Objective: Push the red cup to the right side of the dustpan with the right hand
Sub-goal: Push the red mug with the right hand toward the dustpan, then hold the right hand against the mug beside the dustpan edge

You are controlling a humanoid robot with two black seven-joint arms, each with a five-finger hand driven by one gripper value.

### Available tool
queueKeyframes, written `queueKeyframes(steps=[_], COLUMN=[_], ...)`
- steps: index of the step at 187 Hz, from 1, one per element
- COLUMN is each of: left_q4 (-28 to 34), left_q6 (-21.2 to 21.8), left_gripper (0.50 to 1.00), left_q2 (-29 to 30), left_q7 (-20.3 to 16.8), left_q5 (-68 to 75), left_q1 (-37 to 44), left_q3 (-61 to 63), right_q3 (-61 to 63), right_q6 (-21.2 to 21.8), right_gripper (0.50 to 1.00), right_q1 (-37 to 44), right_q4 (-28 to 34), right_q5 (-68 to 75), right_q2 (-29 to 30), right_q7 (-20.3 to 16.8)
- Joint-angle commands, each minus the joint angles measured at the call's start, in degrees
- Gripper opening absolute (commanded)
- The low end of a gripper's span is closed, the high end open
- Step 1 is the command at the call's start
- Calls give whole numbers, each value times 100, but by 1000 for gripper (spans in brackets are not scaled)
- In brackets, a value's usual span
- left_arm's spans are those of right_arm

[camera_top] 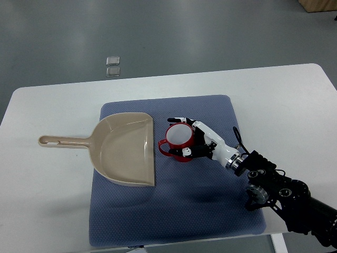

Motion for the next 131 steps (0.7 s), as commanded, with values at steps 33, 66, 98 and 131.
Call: queueKeyframes(steps=[33, 66, 98, 131], left_q4=[3, 3, 3, 3], left_q6=[0, 0, 0, 0], left_gripper=[1000, 1000, 1000, 1000], left_q2=[0, 0, 0, 0], left_q7=[0, 0, 0, 0], left_q5=[0, 0, 0, 0], left_q1=[0, 0, 0, 0], left_q3=[-5, -5, -5, 4], right_q3=[-17, -79, -88, -96], right_q6=[-55, -81, -107, -143], right_gripper=[930, 930, 930, 930], right_q1=[14, 5, -57, -74], right_q4=[-1, 8, 17, 17], right_q5=[-14, -14, -14, -5], right_q2=[142, 142, 142, 142], right_q7=[0, 0, 0, 0])
